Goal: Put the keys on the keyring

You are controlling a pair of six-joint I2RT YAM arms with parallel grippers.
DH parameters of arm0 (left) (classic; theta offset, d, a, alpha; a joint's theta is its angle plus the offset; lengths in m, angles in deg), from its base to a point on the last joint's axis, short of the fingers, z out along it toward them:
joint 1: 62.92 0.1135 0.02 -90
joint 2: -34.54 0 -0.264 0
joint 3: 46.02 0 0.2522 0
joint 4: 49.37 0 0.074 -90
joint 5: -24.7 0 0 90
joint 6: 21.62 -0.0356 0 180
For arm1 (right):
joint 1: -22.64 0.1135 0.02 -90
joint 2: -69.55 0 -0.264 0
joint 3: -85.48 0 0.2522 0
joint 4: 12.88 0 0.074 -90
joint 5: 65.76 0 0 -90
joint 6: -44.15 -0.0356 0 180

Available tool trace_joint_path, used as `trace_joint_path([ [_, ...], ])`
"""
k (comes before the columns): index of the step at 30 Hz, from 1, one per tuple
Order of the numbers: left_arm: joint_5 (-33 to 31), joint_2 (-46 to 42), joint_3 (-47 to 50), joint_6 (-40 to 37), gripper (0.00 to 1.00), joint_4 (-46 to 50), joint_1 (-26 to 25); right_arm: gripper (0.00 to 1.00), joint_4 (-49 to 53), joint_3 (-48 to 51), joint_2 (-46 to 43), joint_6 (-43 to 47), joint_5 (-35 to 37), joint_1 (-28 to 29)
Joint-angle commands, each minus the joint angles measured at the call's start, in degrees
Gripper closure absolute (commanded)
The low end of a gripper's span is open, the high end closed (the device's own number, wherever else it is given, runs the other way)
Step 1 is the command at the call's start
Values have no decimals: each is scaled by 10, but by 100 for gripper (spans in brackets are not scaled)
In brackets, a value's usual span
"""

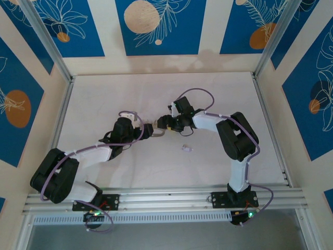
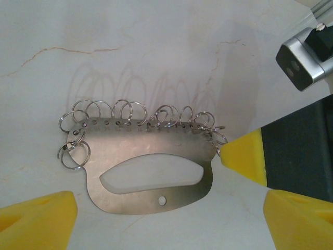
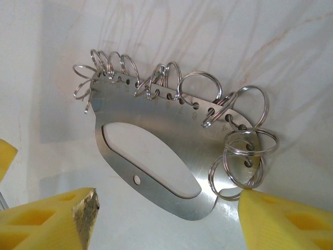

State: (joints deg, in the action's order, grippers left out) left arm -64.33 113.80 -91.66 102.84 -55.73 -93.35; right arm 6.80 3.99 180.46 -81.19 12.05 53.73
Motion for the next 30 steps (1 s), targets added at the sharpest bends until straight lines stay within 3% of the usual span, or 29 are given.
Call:
trace_joint_path([
  [1,-2,-10,1,5,8,-3,-1,28,19,-16,14,15,4,-2],
  [30,2,-13,5,14,8,-11,0,30,44,-36,28,43,17,-4],
])
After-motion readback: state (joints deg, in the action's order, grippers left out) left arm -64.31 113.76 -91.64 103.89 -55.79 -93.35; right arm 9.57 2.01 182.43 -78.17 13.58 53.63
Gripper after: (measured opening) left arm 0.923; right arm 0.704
